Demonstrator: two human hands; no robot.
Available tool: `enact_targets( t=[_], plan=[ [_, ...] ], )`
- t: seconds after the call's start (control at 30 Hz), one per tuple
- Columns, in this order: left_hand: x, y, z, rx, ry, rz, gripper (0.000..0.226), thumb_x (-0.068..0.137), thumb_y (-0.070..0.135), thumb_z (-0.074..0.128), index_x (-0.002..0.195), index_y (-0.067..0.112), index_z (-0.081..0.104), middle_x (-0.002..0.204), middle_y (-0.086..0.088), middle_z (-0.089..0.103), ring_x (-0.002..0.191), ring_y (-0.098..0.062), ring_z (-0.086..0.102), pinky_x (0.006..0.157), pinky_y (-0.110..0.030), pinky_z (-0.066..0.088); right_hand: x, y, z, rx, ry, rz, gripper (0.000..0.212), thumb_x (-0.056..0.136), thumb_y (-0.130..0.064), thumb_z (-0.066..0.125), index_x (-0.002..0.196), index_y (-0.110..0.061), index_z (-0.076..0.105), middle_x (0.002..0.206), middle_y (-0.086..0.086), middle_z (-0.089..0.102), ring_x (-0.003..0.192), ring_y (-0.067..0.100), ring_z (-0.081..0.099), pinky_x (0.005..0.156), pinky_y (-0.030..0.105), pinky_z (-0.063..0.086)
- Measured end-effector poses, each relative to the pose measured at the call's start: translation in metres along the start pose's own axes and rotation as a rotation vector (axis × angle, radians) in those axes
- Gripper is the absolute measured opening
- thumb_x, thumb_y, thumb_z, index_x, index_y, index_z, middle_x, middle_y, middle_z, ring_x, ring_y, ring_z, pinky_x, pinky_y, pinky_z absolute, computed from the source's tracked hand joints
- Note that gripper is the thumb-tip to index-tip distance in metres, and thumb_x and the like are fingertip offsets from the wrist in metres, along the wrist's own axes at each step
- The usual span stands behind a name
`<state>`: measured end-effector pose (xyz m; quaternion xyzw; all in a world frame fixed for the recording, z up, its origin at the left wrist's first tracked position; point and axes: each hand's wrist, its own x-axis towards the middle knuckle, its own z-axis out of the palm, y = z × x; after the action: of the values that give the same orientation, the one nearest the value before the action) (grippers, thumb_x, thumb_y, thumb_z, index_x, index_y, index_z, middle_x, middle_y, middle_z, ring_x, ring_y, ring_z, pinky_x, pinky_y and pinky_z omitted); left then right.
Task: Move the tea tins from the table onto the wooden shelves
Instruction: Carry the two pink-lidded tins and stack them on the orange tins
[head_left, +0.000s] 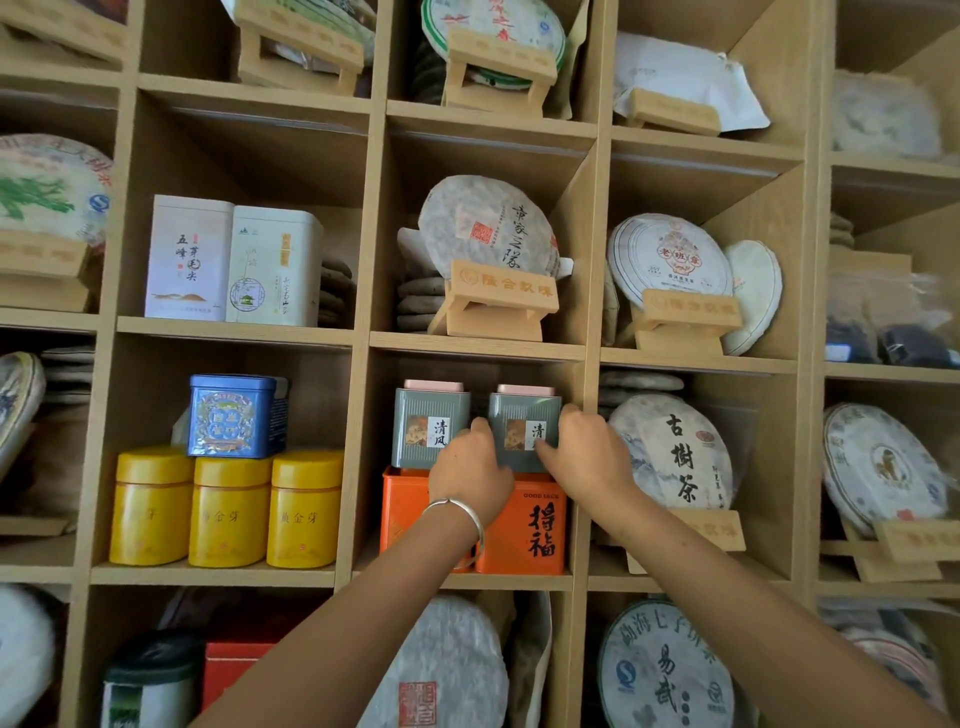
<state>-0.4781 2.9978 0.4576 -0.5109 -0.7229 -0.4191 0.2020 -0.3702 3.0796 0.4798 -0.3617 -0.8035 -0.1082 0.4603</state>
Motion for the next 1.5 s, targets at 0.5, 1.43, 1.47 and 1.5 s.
enact_targets(
  t=[0.5,1.43,1.47,1.5],
  plan=[
    [-0.031,-0.063,-0.041,0.166,0.024,0.029,0.03,0.083,0.024,0.055,0.112,0.017,0.053,0.099,-0.004,0.063,0.086,-0.022,0.062,0.061,-0.027,0.042,-0.035,-0.023,0.006,-0.061,-0.016,-0.182,0.028,0.09,-0.03,0.051,0.113,-0.013,0.053,0.088,0.003,0.06,0.077,0.023,0.066,0.048,0.025,0.039],
    [-0.017,-0.08,-0.052,0.059,-0.025,-0.022,0.046,0.086,0.017,0.054,0.129,0.003,0.044,0.118,-0.014,0.06,0.108,-0.028,0.056,0.092,-0.038,0.049,-0.022,-0.085,0.046,0.213,-0.138,0.047,0.014,0.094,-0.023,0.056,0.094,-0.009,0.058,0.095,0.009,0.064,0.087,0.023,0.063,0.065,0.029,0.046],
    [-0.017,-0.08,-0.051,0.053,-0.02,-0.017,0.046,0.086,0.016,0.054,0.129,0.003,0.044,0.118,-0.014,0.06,0.108,-0.028,0.056,0.092,-0.038,0.048,-0.021,-0.085,0.046,0.215,-0.143,0.049,0.014,0.095,-0.022,0.056,0.094,-0.009,0.059,0.095,0.009,0.064,0.087,0.023,0.063,0.066,0.03,0.048],
    [-0.017,-0.081,-0.05,0.05,-0.017,-0.013,0.047,0.086,0.016,0.054,0.13,0.003,0.043,0.118,-0.014,0.059,0.109,-0.028,0.056,0.092,-0.038,0.048,-0.02,-0.085,0.046,0.216,-0.148,0.048,0.014,0.095,-0.022,0.055,0.094,-0.008,0.059,0.095,0.009,0.064,0.088,0.024,0.063,0.067,0.031,0.049]
  ],
)
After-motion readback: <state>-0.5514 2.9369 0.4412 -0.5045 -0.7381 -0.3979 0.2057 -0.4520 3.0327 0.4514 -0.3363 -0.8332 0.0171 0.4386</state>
